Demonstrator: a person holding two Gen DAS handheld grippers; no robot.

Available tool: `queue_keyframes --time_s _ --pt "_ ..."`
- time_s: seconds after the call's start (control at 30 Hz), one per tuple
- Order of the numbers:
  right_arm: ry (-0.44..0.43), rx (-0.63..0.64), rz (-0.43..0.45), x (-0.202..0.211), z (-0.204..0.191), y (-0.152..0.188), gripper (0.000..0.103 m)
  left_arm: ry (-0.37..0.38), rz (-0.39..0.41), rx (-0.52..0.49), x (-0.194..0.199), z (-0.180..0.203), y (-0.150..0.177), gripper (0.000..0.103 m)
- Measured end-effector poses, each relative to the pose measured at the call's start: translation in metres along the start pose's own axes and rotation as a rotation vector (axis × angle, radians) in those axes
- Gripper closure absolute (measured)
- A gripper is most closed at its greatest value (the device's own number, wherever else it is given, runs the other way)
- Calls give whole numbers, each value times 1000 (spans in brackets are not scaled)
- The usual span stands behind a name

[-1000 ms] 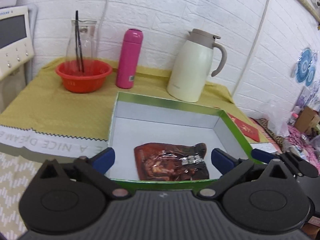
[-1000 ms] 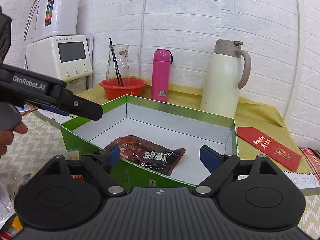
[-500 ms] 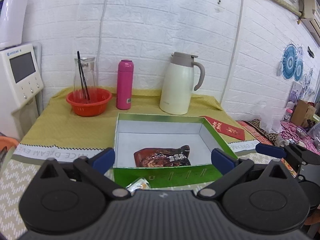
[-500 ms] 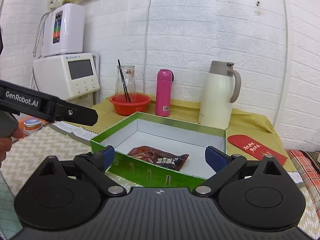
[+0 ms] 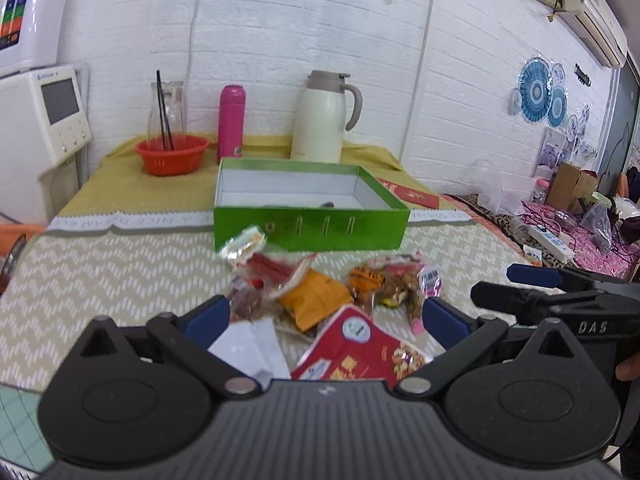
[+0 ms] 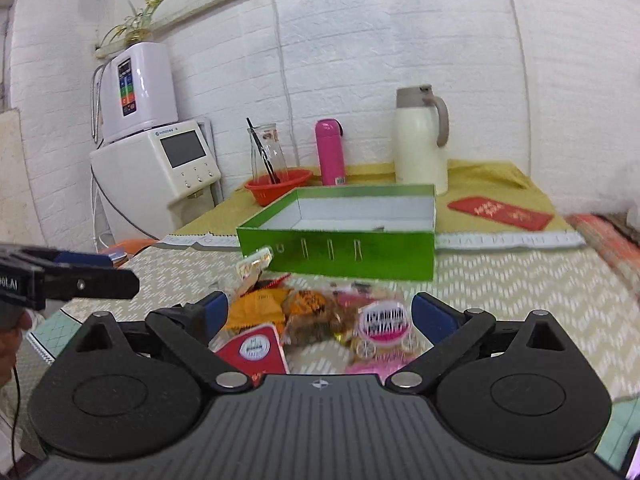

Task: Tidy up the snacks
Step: 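Move the right gripper back and grasp the red mixed-nuts bag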

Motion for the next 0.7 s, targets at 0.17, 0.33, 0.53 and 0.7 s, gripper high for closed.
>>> queue_keyframes --time_s 0.17,0.33,0.53,0.7 --pt "-28 -121 -78 2 9 33 0 36 -103 163 -3 -17 52 1" --pt "-48 -111 -117 -8 -1 46 0 78 -146 273 -4 -28 72 1" --pt "-84 -58 -169 -36 -15 52 0 92 -166 259 -7 -22 77 1" --pt "-131 -56 -223 -45 -19 60 55 109 -189 242 -21 -20 75 4"
Point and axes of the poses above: each gripper's, at about its wrist camera, not at the fingertips, and x roughly against the way its jaws point, z to its right, y to its underside, the point moved 7 cm from there along -x, roughly the way its jaws point
